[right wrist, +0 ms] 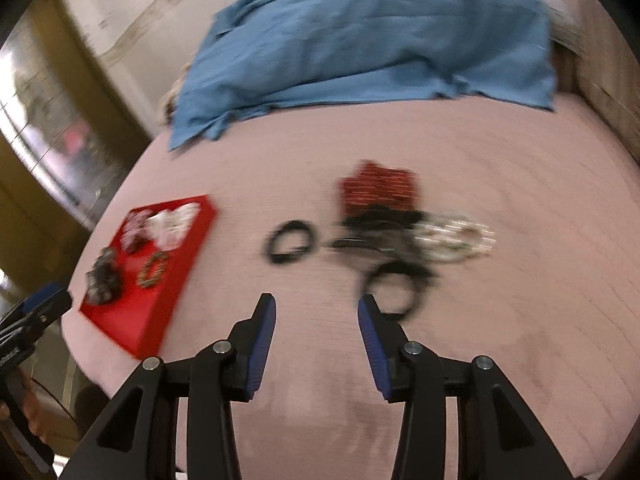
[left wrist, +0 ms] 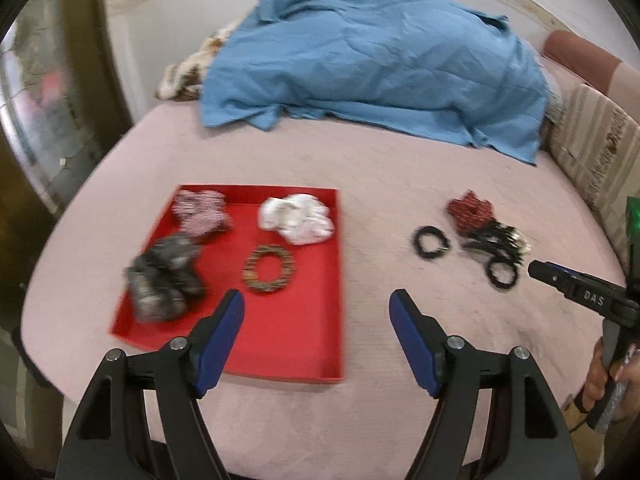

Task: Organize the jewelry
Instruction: 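Move both tools back to the remaining accessories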

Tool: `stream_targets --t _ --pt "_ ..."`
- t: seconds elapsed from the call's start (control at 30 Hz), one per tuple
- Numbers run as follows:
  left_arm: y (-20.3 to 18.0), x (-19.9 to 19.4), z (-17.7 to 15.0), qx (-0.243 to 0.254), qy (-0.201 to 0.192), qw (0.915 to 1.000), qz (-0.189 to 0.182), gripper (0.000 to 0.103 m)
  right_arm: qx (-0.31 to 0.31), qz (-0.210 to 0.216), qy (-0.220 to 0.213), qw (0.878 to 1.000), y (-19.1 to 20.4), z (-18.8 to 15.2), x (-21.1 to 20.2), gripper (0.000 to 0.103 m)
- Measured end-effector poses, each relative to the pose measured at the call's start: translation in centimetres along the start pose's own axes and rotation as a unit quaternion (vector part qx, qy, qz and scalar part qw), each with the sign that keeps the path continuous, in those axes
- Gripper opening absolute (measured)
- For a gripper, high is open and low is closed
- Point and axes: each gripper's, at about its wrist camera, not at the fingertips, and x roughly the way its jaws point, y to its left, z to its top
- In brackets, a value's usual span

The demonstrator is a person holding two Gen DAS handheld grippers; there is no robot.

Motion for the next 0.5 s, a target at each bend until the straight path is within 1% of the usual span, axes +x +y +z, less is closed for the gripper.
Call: stream_targets --t 0.07,0.2,0.33,0.43,0.5 --pt "-1.4 0.7 0.2 0.007 0.005 0.9999 -0.011 0.074 0.024 -0.01 -0.003 1.0 -2.6 -0.1 -0.3 0.048" --pt "-4.5 2.9 0.8 0.028 0.015 0.9991 -0.029 0.074 0.053 -0.018 -0.007 0.998 -5.6 0.1 -0.4 0.048" --pt "-6.7 5.8 1.5 0.035 0.029 0.9978 -0.048 0.074 0.061 -0.015 -0.008 0.998 -7.1 0.6 0.0 0.049" --pt "-7.4 8.5 2.3 0.021 0.046 0.9969 -0.06 0.074 0.063 -0.005 -0.009 0.998 -7.4 1.4 0.8 0.049" --pt "-7.6 10.0 2.8 0.008 0.054 0.9962 -0.068 0.074 0.06 -0.001 -0.011 0.998 -7.5 2.3 1.3 0.053"
